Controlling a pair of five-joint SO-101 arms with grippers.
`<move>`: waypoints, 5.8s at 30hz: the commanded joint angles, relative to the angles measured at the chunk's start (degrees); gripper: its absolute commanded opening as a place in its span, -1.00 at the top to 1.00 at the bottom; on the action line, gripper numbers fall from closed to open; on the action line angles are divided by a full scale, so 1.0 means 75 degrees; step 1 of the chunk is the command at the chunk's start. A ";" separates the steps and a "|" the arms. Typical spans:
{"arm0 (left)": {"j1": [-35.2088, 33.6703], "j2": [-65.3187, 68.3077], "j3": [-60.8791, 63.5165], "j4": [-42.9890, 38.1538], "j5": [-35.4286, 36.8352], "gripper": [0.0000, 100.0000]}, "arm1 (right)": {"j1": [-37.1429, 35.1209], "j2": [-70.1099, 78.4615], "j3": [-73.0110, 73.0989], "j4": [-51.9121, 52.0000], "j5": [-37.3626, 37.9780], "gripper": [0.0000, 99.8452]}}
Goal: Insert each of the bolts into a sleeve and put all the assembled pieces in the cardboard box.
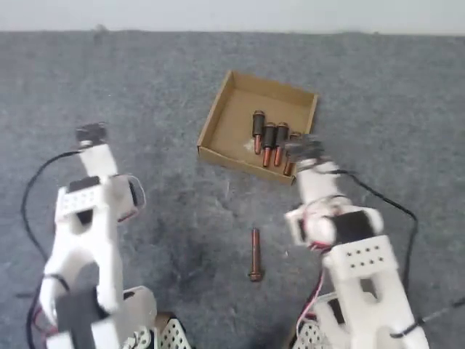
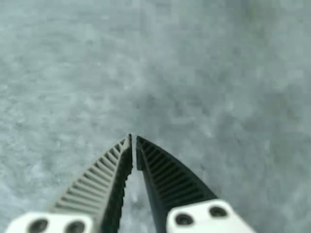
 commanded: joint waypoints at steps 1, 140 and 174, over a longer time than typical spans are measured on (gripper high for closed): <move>0.0680 -0.2051 0.1026 -0.0164 -0.1125 0.98 | 0.1553 -0.0287 0.0164 -0.0358 -0.0012 0.99; 0.6412 0.1020 -0.1682 0.1758 -0.2579 0.55 | 0.4566 -0.0275 0.1442 -0.1776 0.0363 0.99; 0.6400 0.0961 -0.0744 0.2766 -0.1852 0.98 | 0.4566 -0.0275 0.1571 -0.1987 0.0363 0.99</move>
